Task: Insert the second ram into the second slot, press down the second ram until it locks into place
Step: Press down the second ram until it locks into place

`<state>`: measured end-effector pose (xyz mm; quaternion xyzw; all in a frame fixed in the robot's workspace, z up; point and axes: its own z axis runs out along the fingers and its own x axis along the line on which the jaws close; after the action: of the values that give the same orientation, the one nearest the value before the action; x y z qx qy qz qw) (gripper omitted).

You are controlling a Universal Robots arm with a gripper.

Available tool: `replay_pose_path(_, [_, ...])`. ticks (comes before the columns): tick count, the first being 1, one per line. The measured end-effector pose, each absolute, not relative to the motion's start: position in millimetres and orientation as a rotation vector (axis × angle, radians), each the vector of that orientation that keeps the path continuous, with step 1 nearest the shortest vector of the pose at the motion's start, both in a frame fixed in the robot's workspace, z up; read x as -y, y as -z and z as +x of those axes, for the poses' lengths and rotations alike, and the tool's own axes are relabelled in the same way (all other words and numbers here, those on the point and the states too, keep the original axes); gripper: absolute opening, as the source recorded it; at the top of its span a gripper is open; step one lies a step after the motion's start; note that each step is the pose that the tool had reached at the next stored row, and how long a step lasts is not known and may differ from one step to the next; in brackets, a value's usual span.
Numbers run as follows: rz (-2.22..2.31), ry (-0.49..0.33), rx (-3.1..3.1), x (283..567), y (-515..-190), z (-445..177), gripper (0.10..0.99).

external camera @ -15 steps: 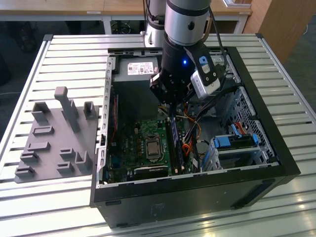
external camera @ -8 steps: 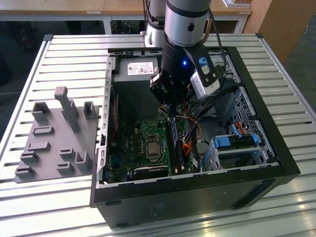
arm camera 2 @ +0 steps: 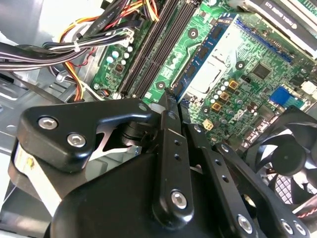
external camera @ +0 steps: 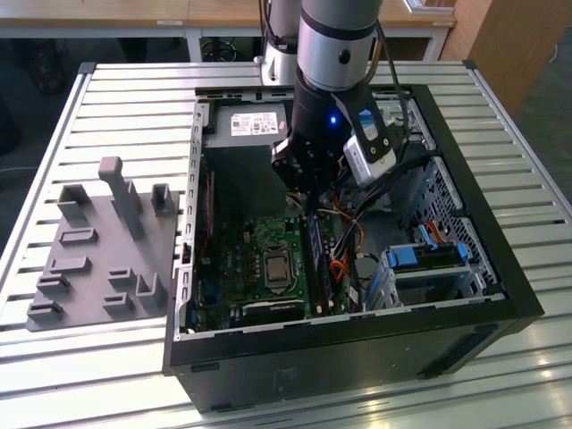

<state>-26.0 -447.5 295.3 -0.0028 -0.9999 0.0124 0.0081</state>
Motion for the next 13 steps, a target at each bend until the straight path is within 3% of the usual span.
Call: replay_pose_path(13, [-0.019, -0.039, 3.124, 450.3, -286.4, -26.0, 0.137])
